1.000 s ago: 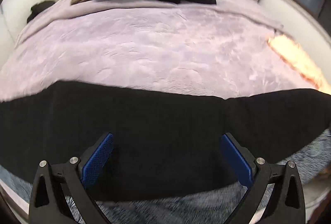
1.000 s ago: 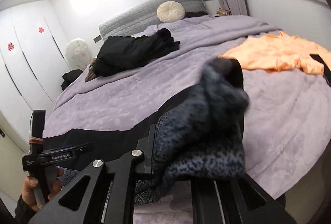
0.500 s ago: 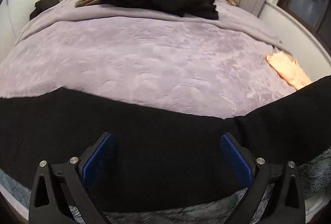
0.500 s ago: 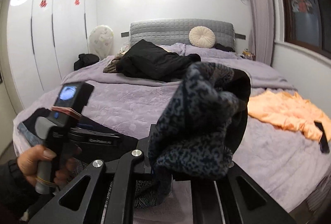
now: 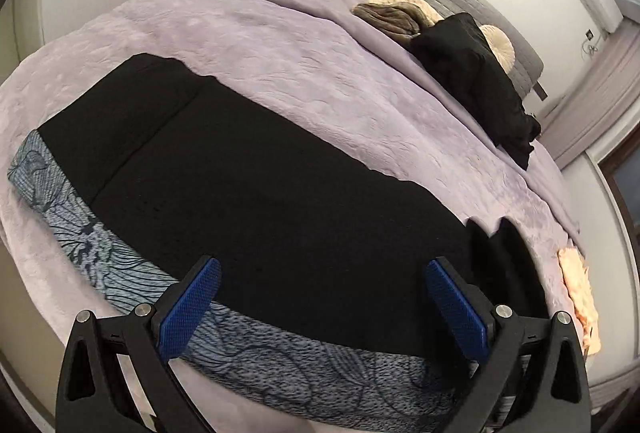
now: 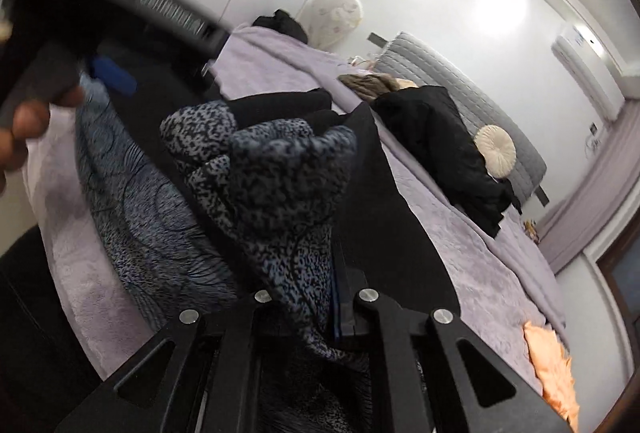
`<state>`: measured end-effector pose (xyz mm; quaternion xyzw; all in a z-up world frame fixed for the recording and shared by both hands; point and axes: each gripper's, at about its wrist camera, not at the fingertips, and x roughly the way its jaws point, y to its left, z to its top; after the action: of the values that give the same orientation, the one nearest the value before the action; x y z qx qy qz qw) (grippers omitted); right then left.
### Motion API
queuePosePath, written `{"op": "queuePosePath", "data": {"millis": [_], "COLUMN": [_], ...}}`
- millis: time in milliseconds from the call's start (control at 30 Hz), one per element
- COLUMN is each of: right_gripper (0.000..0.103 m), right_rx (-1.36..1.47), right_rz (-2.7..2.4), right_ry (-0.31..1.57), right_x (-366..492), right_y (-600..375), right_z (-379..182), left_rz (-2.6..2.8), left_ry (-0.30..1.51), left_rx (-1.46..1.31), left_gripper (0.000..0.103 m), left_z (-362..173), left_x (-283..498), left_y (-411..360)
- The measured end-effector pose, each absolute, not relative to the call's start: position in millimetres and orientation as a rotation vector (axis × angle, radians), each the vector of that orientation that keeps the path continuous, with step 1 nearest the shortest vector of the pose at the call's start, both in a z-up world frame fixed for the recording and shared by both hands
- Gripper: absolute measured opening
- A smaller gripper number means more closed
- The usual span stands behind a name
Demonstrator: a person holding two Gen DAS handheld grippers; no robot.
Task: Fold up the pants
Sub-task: 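Lay the leg end over the pants with the right gripper and release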
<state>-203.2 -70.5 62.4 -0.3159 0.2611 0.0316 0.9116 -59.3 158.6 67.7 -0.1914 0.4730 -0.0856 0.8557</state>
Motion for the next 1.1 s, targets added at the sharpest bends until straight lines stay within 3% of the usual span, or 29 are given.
{"op": "queuePosePath", "data": {"millis": [167, 233, 267, 300, 367, 567, 733, 800, 900, 1100], "right_gripper": [0.019, 0.029, 0.047, 0.072, 0.091, 0.092, 0.092, 0.092, 0.092, 0.093], "right_rx": [-0.830, -0.872, -0.877, -0.860, -0.779, -0.369, 0.098, 0.230, 0.280, 0.095], "right_rz": [0.007, -0.008, -0.015, -0.005, 0.065, 0.401, 0.520, 0.578, 0.638, 0.557], "right_ry": [0.535, 0.533, 0.520, 0.500, 0.475, 0.598, 0.916, 0.908, 0.849, 0.771], "right_x": [-206, -211, -214, -222, -236, -263, -223, -222, -222, -179], "right_y": [-42, -38, -38, -39, -43, -117, -208, -229, -247, -258], "right_z": [35, 38, 44, 53, 78, 128, 78, 73, 97, 125], "left_rz": [-0.231, -0.276, -0.299, -0.317, -0.353, -0.461, -0.628, -0.578, -0.499, -0.442], "left_ry": [0.993, 0.982, 0.975, 0.968, 0.954, 0.951, 0.985, 1.071, 1.061, 1.056], "left_rx": [-0.379, -0.354, -0.336, -0.321, -0.295, -0.250, -0.125, -0.032, 0.091, 0.099], "left_gripper": [0.103, 0.103, 0.103, 0.103, 0.103, 0.103, 0.103, 0.103, 0.103, 0.103], "left_z": [67, 73, 77, 82, 89, 106, 96, 70, 55, 51], "left_x": [-65, -66, -66, -67, -68, -87, -116, -113, -115, -107], "left_y": [148, 136, 128, 123, 111, 92, 38, 17, 2, 2]}}
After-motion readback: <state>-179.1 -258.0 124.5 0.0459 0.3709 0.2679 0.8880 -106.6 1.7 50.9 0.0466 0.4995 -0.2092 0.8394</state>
